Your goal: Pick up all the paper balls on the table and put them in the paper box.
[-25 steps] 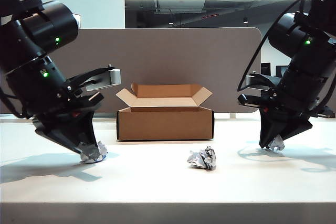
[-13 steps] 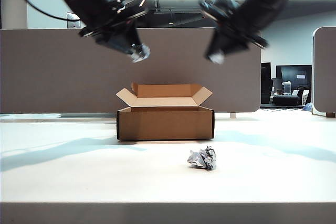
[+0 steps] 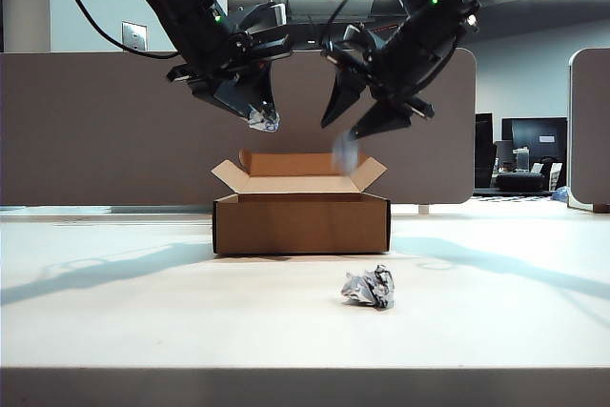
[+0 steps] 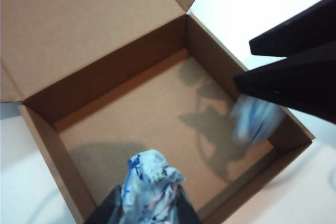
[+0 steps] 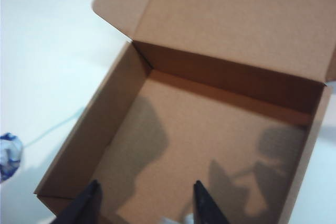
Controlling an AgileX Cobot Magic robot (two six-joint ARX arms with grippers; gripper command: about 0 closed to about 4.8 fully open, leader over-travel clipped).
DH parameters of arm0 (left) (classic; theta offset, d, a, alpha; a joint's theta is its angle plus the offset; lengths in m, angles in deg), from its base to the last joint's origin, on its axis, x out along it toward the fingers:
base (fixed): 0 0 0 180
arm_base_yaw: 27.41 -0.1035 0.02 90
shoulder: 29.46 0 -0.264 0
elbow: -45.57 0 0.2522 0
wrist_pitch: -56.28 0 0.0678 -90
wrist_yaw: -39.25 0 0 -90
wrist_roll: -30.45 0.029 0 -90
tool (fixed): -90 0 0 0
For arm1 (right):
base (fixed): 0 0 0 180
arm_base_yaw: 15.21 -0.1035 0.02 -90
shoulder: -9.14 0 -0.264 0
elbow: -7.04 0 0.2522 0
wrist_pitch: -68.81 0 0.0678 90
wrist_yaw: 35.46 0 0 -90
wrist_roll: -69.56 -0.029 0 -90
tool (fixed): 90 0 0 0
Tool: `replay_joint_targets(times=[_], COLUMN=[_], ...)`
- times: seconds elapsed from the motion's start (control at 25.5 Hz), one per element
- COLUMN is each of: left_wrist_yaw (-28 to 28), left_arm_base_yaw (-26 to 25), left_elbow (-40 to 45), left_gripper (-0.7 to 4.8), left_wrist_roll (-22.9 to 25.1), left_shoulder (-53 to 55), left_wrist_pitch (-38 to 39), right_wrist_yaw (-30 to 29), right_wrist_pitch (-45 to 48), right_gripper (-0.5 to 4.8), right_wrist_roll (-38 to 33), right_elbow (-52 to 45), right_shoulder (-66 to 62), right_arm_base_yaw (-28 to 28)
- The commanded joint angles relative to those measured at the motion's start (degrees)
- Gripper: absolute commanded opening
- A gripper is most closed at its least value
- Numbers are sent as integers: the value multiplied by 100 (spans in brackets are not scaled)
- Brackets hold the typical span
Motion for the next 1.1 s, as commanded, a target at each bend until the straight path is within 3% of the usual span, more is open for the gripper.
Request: replay_joint_targets(times=[0.04, 0.24, 0.39, 0.55, 0.71, 0.94, 1.02, 1.1], left_wrist_yaw=[-13, -11, -11, -11, -7, 553, 549, 514], left_arm_base_yaw=[-33, -109, -201, -236, -236, -238, -238, -236], left_elbow=[-68, -68, -68, -68, -72, -79, -79, -68], left_gripper=[125, 138, 248, 248, 248, 247, 247, 247], left_wrist_roll=[44, 59, 55, 57, 70, 619, 619, 619], left_shoulder=[-28, -28, -33, -42, -92, -323, -479, -767], left_wrist_pitch=[-22, 20, 92, 133, 315, 785, 876, 1029], right_wrist_yaw=[-13, -31, -35, 4, 22, -125, -262, -623], right_wrist_pitch=[240, 210, 7, -245, -866, -1799, -2006, -2216], right_gripper=[226, 226, 226, 276, 276, 280, 339, 342], right_wrist_roll=[4, 4, 70, 446, 564, 1513, 1384, 750], right_elbow=[37, 44, 44, 44, 44, 42, 42, 42], right_shoulder=[87, 94, 98, 103, 170, 249, 258, 258], right_arm_base_yaw=[-4, 17, 35, 74, 87, 68, 107, 195])
